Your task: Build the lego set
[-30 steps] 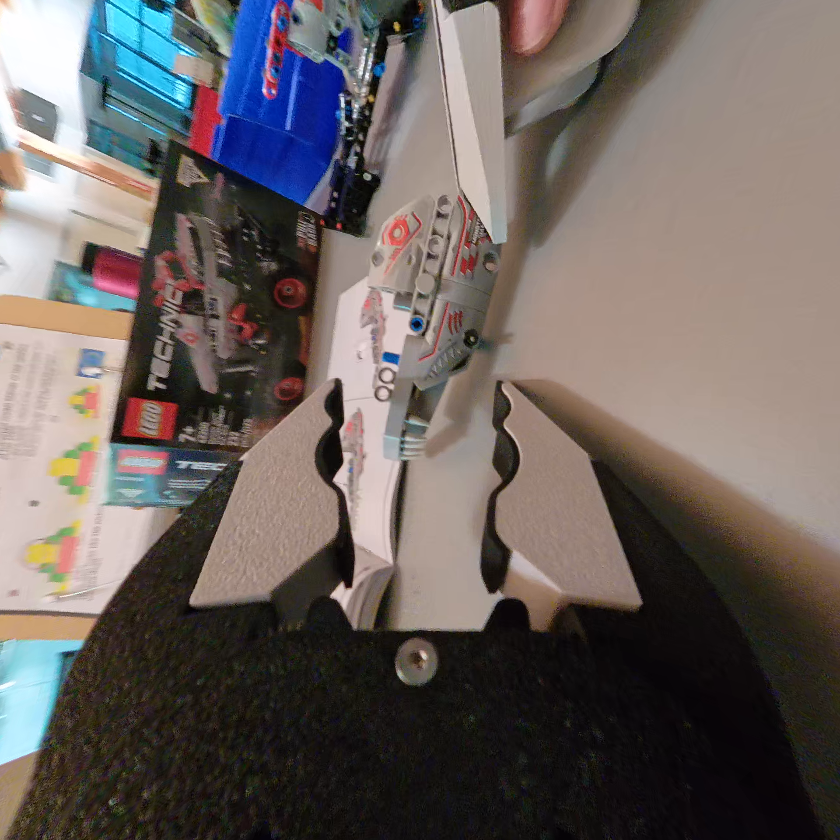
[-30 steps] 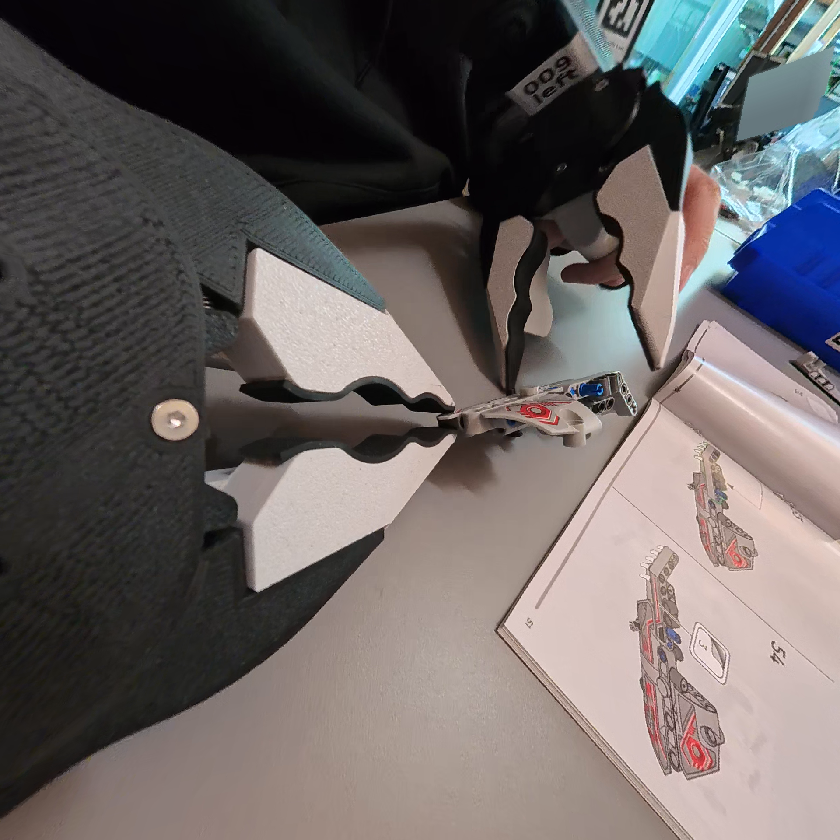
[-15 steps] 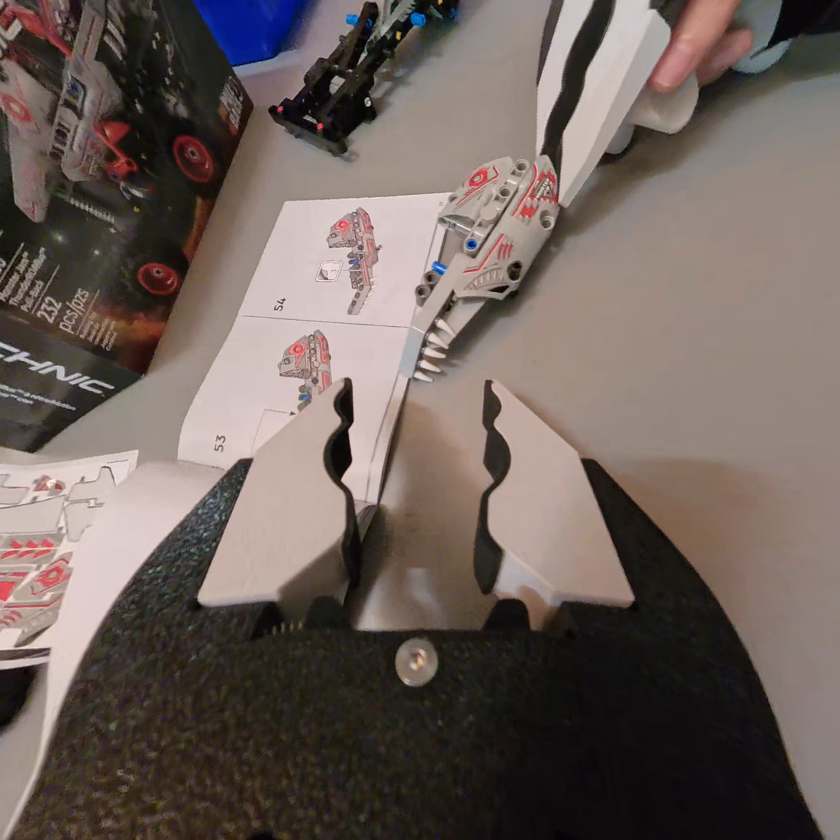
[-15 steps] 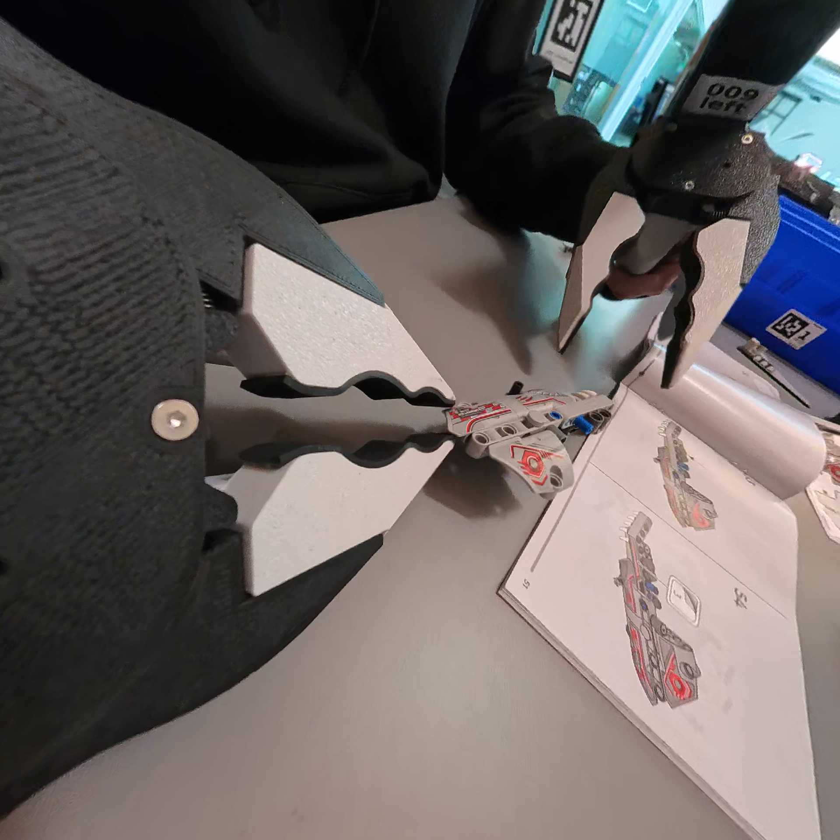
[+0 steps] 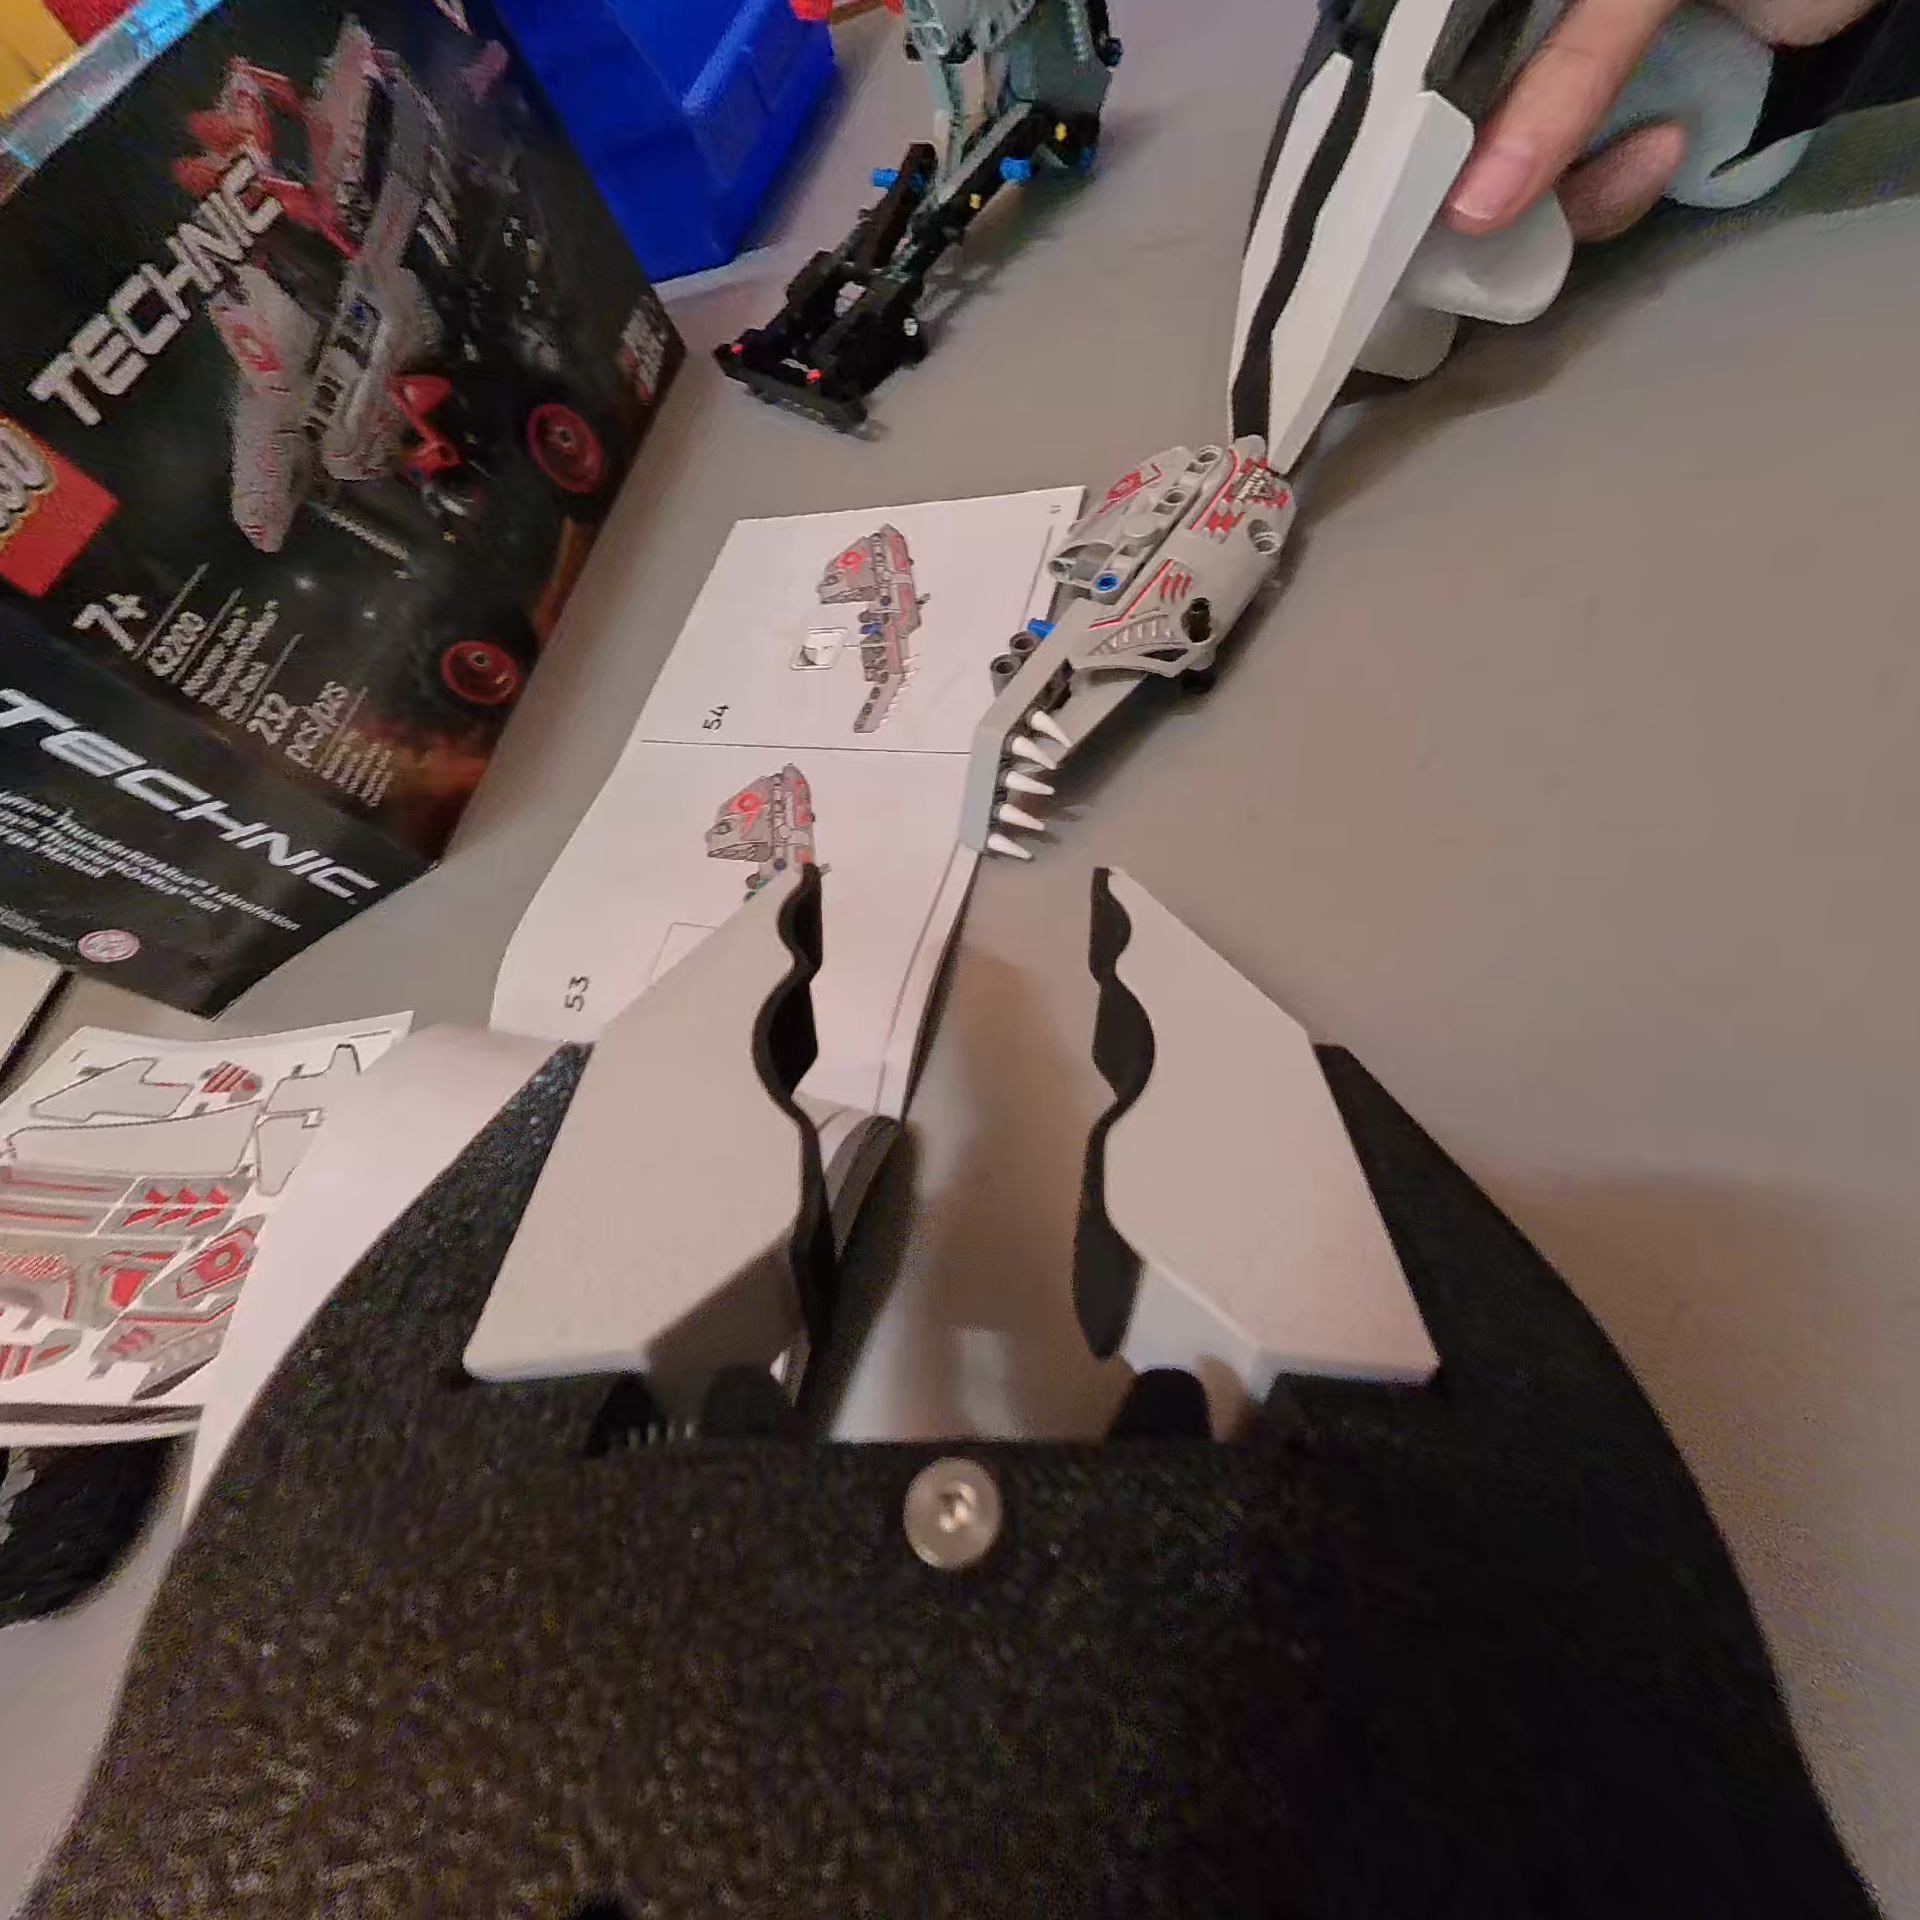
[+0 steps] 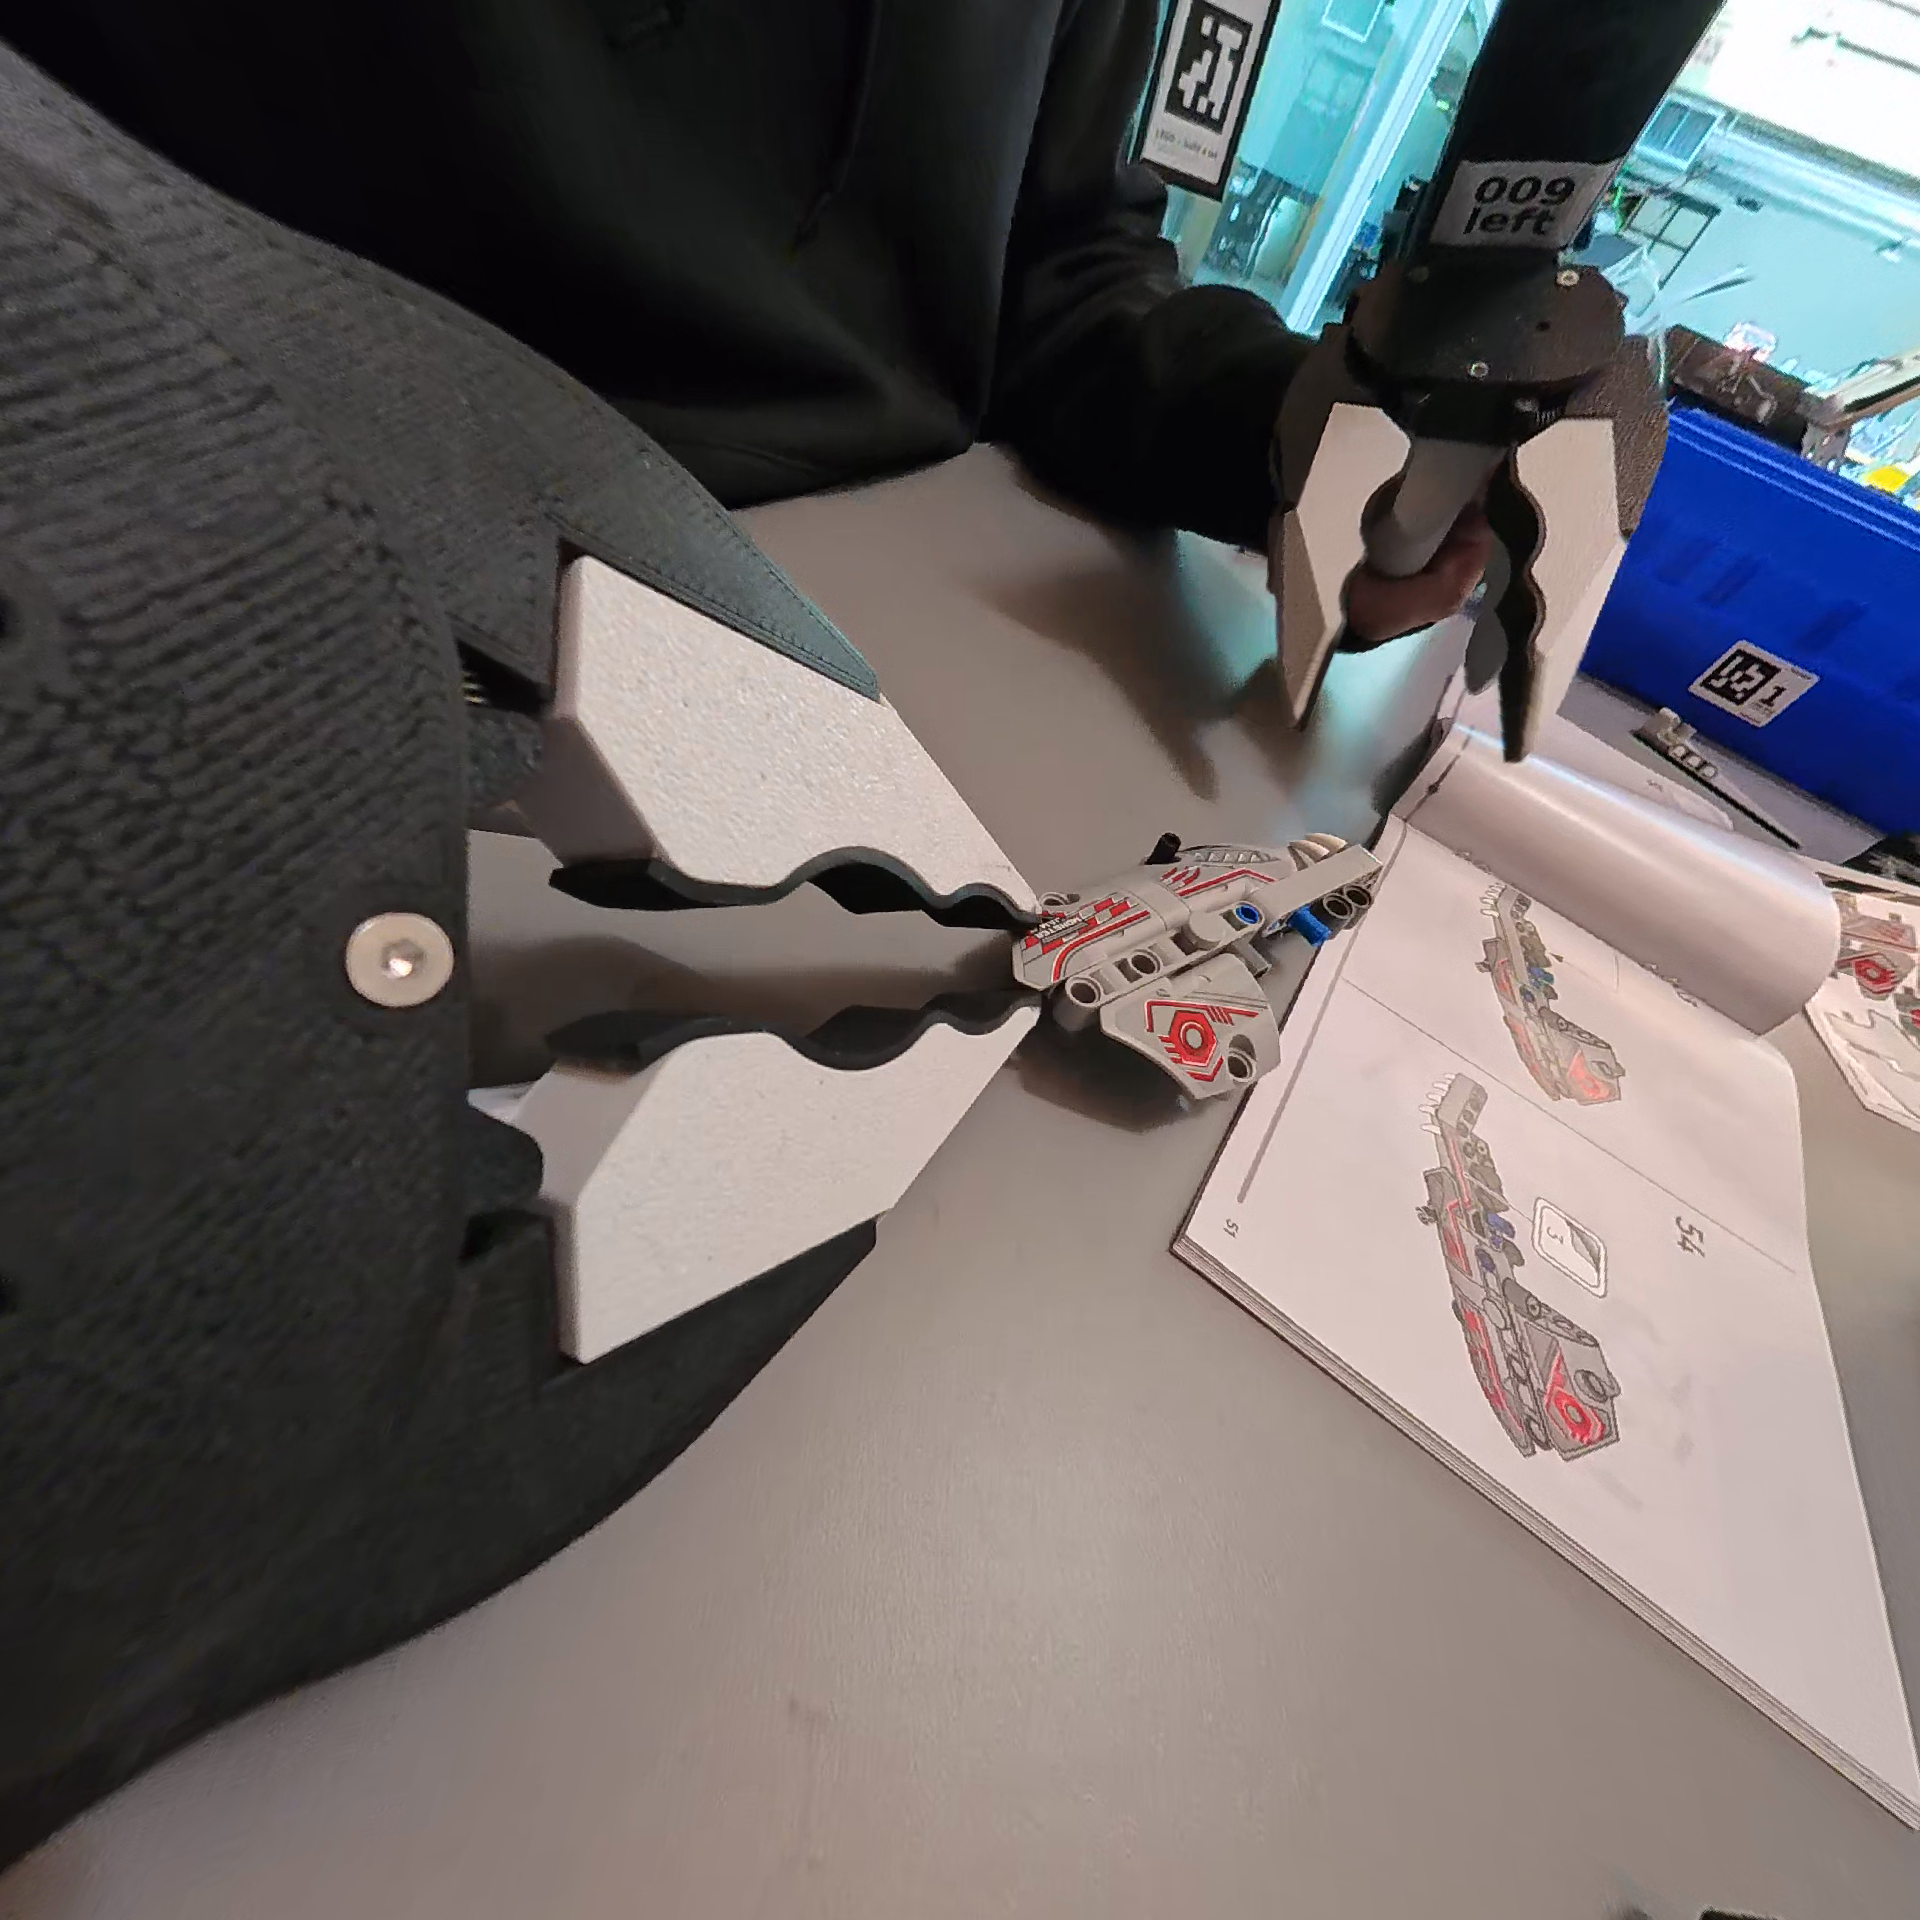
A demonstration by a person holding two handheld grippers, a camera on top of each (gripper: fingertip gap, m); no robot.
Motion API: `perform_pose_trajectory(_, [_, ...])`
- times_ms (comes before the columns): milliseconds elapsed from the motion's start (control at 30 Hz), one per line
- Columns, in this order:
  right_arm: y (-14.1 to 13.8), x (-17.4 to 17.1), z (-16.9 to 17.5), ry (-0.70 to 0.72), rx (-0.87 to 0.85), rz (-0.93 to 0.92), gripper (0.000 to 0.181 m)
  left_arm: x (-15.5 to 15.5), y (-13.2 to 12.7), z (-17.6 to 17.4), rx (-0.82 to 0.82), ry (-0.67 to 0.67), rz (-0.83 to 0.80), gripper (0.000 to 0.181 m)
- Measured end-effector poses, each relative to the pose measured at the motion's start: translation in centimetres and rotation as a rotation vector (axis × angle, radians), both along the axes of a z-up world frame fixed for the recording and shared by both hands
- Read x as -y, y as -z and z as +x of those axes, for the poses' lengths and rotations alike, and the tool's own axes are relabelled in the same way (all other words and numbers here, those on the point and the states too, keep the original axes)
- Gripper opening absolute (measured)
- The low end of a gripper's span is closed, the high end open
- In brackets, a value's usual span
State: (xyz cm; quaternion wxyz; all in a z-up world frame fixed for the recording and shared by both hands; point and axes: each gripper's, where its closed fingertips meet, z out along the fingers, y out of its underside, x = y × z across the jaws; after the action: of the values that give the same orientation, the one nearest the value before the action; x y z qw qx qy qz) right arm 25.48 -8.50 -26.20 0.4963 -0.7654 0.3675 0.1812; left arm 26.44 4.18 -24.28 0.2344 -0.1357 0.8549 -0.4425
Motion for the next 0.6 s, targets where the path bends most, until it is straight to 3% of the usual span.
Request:
perform_pose_trajectory(33, [0.0, 0.0, 0.0, -0.003, -0.004, 0.005, 0.010, -0.2, -0.1, 0.2, 0.004, -0.011, -0.008, 0.049])
perform_pose_trajectory(367, [0.1, -0.5, -0.8, -0.081, -0.050, 0.024, 0.006, -1.0, -0.9, 0.4, -0.032, -0.024, -0.086, 0.048])
perform_pose_trajectory(600, [-1.7, -0.2, -1.4, -0.145, 0.043, 0.103, 0.001, 0.0, -0.4, -1.3, -0.066, 0.087, -0.079, 0.050])
